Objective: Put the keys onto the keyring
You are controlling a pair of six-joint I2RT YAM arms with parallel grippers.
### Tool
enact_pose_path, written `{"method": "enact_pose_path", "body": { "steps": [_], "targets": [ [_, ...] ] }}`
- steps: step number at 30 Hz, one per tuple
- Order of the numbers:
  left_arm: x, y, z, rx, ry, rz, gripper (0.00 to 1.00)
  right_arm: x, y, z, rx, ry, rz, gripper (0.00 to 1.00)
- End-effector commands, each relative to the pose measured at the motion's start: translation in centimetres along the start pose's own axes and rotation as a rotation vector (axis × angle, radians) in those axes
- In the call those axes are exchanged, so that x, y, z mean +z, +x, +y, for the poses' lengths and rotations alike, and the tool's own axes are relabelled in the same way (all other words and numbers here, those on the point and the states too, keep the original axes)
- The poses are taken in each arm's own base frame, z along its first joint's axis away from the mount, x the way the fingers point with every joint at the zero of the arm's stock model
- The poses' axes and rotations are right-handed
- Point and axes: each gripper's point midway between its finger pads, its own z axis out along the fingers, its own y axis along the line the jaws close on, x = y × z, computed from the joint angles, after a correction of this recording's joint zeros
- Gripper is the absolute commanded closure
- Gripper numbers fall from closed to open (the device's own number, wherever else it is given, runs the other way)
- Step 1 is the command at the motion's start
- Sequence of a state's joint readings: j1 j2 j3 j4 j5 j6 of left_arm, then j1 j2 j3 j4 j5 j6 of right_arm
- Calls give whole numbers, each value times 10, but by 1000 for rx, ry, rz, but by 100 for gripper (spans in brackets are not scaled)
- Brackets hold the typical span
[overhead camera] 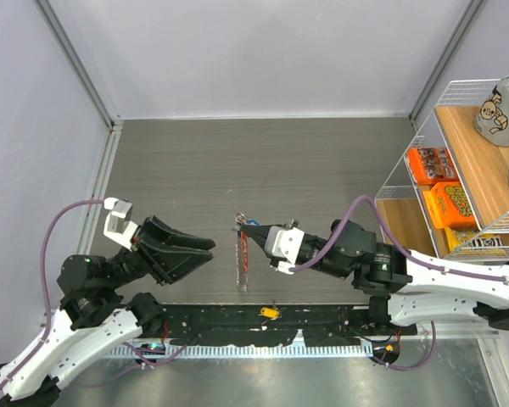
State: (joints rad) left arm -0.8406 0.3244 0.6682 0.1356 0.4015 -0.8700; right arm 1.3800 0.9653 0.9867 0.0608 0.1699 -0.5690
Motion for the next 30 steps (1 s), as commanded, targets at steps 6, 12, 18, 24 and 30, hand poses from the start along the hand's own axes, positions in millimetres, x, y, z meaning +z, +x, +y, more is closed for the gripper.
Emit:
{"method": "enact_pose_path", "body": {
  "steps": [6, 12, 18, 24, 30],
  "targets": [
    [-5, -1, -15, 197, 53, 70, 50, -27, -44, -2, 102, -119, -39, 94],
    [1, 13, -13, 260, 104, 156, 40, -32, -52, 1, 179, -183, 33, 94],
    [0, 16, -5, 389, 96, 196, 27, -37, -70, 9, 310, -278, 110, 95],
    [3, 9, -2, 454, 83, 186, 20, -34, -79, 21, 396, -358, 175, 94],
    [8, 4, -9, 470, 116, 176, 20, -30, -80, 25, 463, -364, 195, 95]
  ]
}}
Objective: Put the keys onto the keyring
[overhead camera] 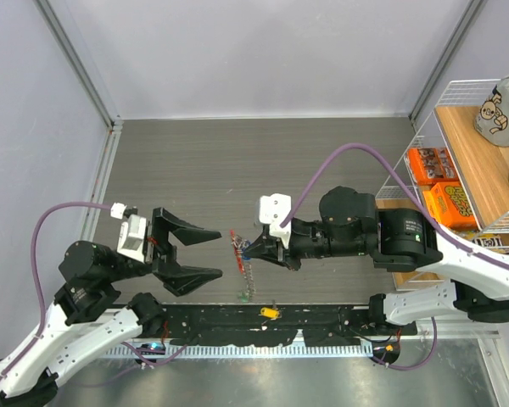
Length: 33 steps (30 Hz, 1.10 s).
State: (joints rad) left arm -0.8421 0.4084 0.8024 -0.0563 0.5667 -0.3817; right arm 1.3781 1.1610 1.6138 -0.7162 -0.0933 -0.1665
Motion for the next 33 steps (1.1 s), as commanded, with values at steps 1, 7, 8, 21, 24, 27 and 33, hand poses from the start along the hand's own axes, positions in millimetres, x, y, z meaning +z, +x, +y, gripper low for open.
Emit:
{"method": "enact_pose_path", "body": {
  "steps": [1, 7, 8, 21, 24, 27, 33],
  "targets": [
    [5, -17, -7, 54, 37, -27, 21, -7, -23, 4, 83, -23, -60, 95],
    [10, -16, -7, 37, 55, -15, 26, -1, -29, 3, 110, -22, -72, 95],
    [10, -16, -7, 36, 58, -16, 27, -1, -30, 2, 110, -17, -73, 94],
    [9, -15, -9, 20, 61, -13, 47, 12, -35, -16, 131, 70, -73, 95],
    [10, -15, -10, 17, 71, -10, 53, 13, -39, -17, 132, 74, -82, 94],
    [11, -13, -8, 12, 69, -5, 54, 14, -41, -16, 131, 65, -92, 95],
    [10, -11, -5, 23, 48, -5, 53, 13, -39, -16, 124, 65, -90, 95]
  ]
}}
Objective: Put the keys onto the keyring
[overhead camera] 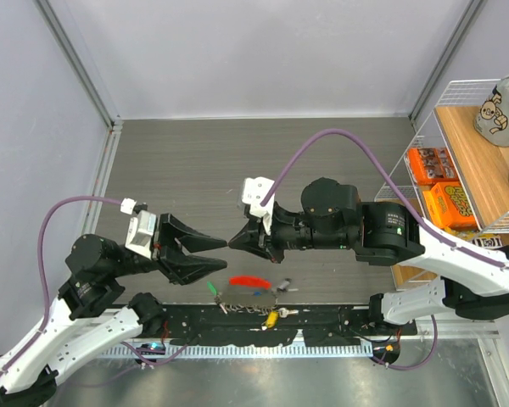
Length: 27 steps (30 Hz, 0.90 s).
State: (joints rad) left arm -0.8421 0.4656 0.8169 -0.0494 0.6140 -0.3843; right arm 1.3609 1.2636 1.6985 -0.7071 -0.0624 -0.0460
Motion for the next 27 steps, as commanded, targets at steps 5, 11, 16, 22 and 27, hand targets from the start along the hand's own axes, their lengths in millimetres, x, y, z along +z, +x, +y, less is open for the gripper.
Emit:
{"method": "enact_pose_path", "body": {
  "steps": [5, 11, 16, 22, 27],
  "targets": [
    [-4, -13, 1, 47, -35, -31, 50, -16, -11, -15, 14, 69, -75, 94],
    [-10, 2, 16, 30, -113, -12, 38, -13, 50, -43, 90, 193, 14, 66],
    [-11, 15, 28, 9, -167, 12, 35, -4, 124, -47, 167, 228, 86, 43],
    [-11, 42, 45, -50, -231, 61, 34, 1, 219, -41, 299, 243, 252, 35],
    [-17, 67, 64, -84, -317, 105, 33, 8, 278, -29, 412, 236, 309, 34]
  ]
}}
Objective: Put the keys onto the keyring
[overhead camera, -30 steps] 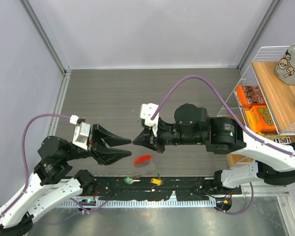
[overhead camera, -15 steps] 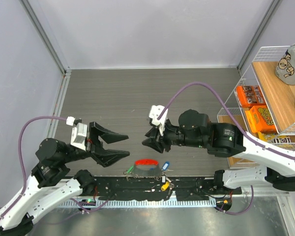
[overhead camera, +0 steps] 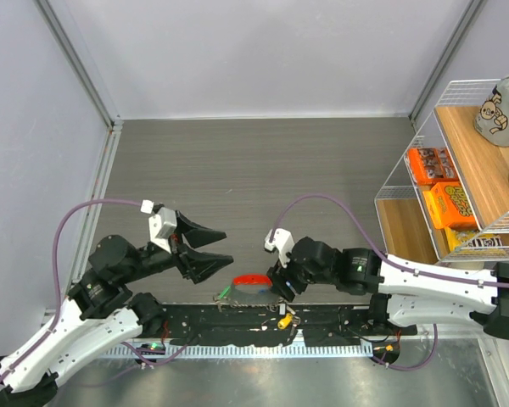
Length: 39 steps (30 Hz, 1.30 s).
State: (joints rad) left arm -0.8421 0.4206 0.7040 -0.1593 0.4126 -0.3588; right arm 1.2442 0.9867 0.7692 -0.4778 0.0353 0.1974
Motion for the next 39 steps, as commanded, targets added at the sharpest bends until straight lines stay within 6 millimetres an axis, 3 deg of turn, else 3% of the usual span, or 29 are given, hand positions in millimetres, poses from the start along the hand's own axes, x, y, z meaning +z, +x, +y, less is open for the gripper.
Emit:
{"method": "enact_pose_path", "body": {
  "steps": [1, 7, 13, 15, 22, 27, 39],
  "targets": [
    [1, 16, 17, -24, -79, 25, 33, 13, 2, 9, 140, -40, -64, 34],
    [-4, 23, 21, -39, -102, 31, 32, 33, 28, 29, 191, -120, 19, 33],
    [-10, 24, 20, -42, -106, 16, 32, 47, 44, 54, 107, -135, 69, 36],
    [-12, 25, 18, -44, -102, 14, 32, 54, 48, 45, 76, -45, 65, 38],
    [-21, 30, 14, -55, -91, 0, 31, 64, 55, 48, -13, 88, 24, 48],
    [-27, 31, 10, -52, -76, -16, 32, 70, 60, 53, -23, 169, 22, 53],
    [-31, 33, 6, -20, -56, -16, 31, 78, 72, 43, 30, 350, 23, 65]
  ]
}}
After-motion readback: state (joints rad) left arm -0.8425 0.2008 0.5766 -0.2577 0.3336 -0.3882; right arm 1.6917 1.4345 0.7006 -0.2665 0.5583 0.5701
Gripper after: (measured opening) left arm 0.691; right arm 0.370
